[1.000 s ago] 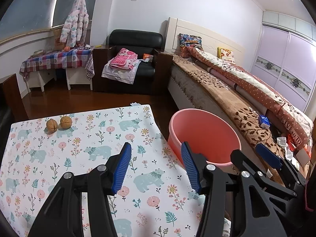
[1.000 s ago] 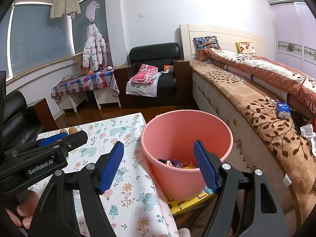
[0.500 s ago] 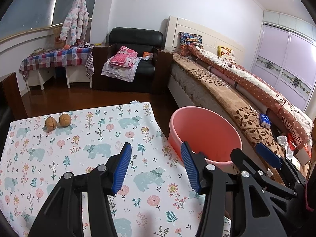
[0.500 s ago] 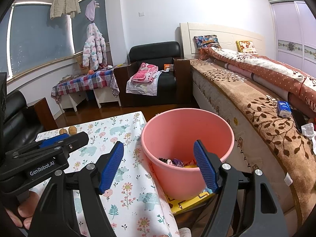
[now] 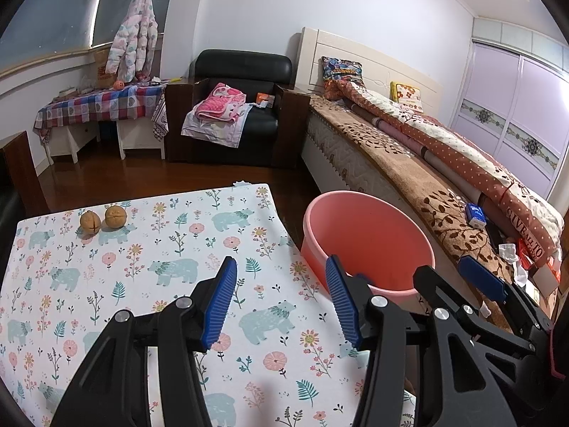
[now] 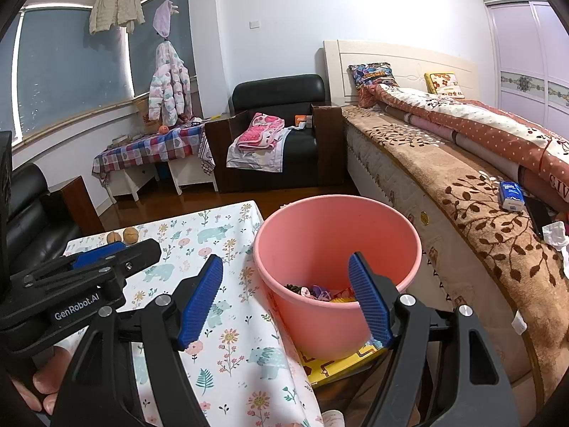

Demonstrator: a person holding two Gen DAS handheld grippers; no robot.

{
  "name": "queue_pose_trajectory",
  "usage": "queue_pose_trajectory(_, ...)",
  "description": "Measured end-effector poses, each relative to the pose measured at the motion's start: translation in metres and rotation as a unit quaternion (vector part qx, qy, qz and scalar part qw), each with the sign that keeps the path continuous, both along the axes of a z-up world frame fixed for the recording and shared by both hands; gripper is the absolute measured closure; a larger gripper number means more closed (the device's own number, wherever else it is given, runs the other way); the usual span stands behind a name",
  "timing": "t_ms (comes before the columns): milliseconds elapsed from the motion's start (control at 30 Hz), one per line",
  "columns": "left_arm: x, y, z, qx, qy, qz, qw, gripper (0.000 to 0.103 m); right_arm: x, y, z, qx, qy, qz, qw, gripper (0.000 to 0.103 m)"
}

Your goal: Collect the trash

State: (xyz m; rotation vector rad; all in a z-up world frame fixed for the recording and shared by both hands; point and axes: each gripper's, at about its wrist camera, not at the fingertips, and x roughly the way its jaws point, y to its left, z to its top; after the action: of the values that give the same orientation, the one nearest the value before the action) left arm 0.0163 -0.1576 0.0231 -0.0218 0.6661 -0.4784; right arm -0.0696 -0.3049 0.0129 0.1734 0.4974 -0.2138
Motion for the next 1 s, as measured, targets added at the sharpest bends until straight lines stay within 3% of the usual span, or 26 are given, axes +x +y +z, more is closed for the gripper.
queue_pose_trajectory(1000, -0.0001, -0.0010, -0.0013, 0.002, 0.000, -0.001, 1.0000, 0.052, 0.0026, -0.0079, -0.0040, 0.009, 0.006, 0.000, 1.000, 0.030)
